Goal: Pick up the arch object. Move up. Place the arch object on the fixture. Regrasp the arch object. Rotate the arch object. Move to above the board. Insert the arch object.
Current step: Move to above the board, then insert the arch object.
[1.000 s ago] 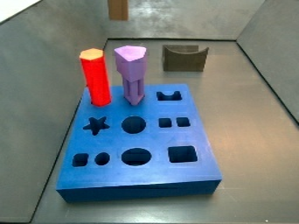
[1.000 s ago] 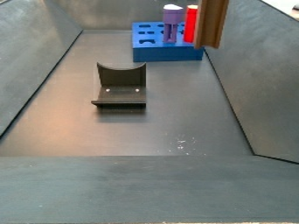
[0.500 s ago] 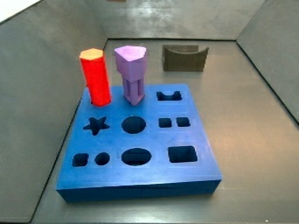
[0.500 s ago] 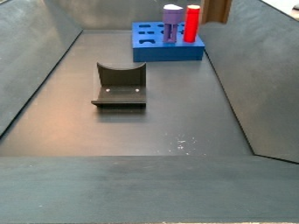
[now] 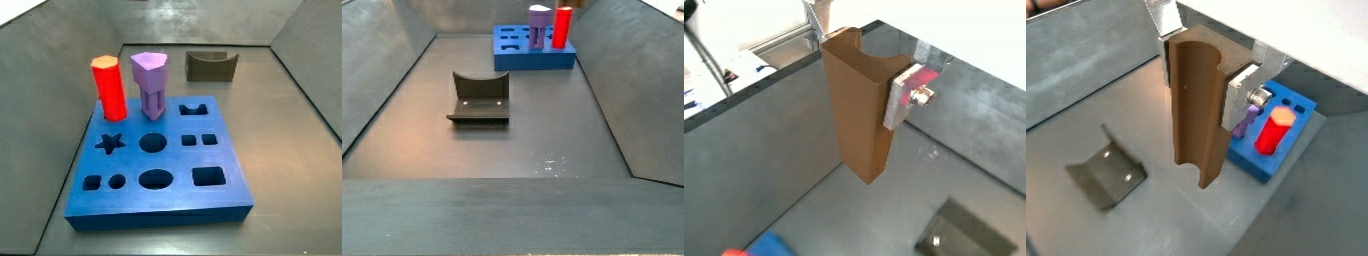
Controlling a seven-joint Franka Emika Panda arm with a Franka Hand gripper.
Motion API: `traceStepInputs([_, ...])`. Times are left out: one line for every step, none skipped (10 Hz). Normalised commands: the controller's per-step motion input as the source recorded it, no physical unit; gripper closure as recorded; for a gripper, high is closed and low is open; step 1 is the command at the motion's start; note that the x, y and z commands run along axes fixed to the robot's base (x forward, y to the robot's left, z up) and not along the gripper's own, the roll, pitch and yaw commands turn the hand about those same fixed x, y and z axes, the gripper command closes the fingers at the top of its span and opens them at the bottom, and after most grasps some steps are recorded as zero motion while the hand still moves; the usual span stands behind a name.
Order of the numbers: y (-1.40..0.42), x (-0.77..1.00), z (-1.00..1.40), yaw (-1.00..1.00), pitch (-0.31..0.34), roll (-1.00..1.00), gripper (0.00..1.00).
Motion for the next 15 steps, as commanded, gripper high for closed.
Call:
traceStepInputs([-1.00,0.40,0.05,-0.01,0.160,0.02,1.00])
traceStepInputs([-1.00,0.40,0.05,0.00,0.163,0.01,1.00])
traceStepInputs([-1.00,0.42,0.05,0.01,0.163,0.00,1.00])
traceStepInputs([-1.00,0.44,0.06,0.01,0.156,0.02,1.00])
traceStepInputs([-1.00,0.47,0.06,0.01,0.161,0.05,1.00])
traceStepInputs([-1.00,0.53,0.06,0.01,0.169,0.07,1.00])
traceStepInputs([-0.74,0.45,0.03,0.01,0.179,0.10,1.00])
traceStepInputs([-0.55,0.39,0.02,0.01,0.188,0.10,1.00])
traceStepInputs([-0.24,0.22,0.03,0.01,0.183,0.09,1.00])
traceStepInputs([-0.19,0.18,0.03,0.01,0.167,0.09,1.00])
traceStepInputs([0.00,0.00,-0.02,0.00,0.000,0.00,1.00])
traceStepInputs([0.00,-0.03,0.00,0.00,0.000,0.00,1.00])
traceStepInputs([-0.05,0.22,-0.23,0.00,0.000,-0.03,1.00])
traceStepInputs([-0.08,0.67,-0.32,-0.26,0.000,-0.15,1.00])
traceStepInputs([-0.06,0.89,-0.33,-0.20,0.000,-0.14,1.00])
